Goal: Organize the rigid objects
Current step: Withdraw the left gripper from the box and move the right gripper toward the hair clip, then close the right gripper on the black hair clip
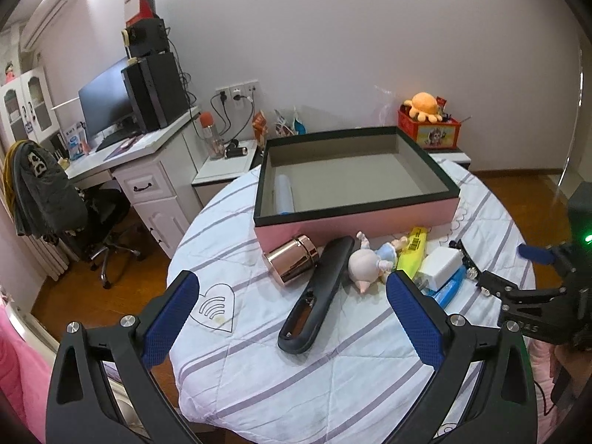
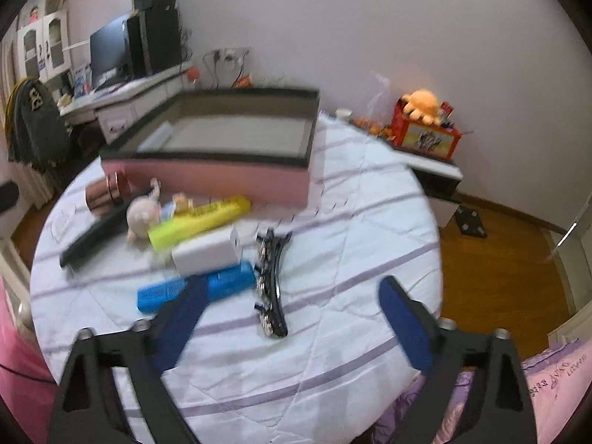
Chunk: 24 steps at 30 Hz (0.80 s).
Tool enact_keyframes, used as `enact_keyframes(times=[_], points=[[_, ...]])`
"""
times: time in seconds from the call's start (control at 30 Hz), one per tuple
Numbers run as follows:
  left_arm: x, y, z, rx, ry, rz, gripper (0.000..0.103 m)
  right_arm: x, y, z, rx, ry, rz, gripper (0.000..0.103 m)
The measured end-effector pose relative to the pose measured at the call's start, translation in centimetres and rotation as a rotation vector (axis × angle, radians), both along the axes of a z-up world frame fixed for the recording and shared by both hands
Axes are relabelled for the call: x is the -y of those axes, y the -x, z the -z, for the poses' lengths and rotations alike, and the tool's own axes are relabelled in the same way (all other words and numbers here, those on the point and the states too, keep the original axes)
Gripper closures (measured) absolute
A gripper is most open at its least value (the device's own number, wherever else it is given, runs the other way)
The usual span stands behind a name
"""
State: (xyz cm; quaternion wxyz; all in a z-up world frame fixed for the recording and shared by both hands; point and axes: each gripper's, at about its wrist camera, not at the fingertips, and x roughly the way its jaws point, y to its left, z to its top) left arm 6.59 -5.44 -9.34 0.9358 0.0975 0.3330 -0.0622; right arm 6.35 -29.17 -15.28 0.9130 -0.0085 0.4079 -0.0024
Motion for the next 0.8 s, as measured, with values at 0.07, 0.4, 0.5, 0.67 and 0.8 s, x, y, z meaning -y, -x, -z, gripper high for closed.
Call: enact_keyframes(times=[0.07,0.4,0.5,0.67,0.8], points=[[0.2,-0.3,0.1,-0.005,-0.005,0.002,0.001,0.0,-0.4,1.1,-0.030,0.009,-0.005,0.036],[0.6,-1.2,1.2,-0.033,-0.037,0.011,0.001,-0.1,-2.4,3.3,-0.081,0.008,-0.064,0.056],[0.6,-1.5,1.4,-0.041,-0.038,0.009,0.001,-0.4,-3.0,3.4,-0.083,-0.002,-0.087,0.069],[0.5,-1.7,1.5,-0.045,-0.036,0.013,0.001,-0.6,-3.0,3.4,-0.082,-0.014,-0.118,0.083],[0.3,-1.9,1.5,-0.045,-0.022,0.016,0.001,-0.4,-2.7,3.0,-0.064,-0.015,-0.099,0.083]])
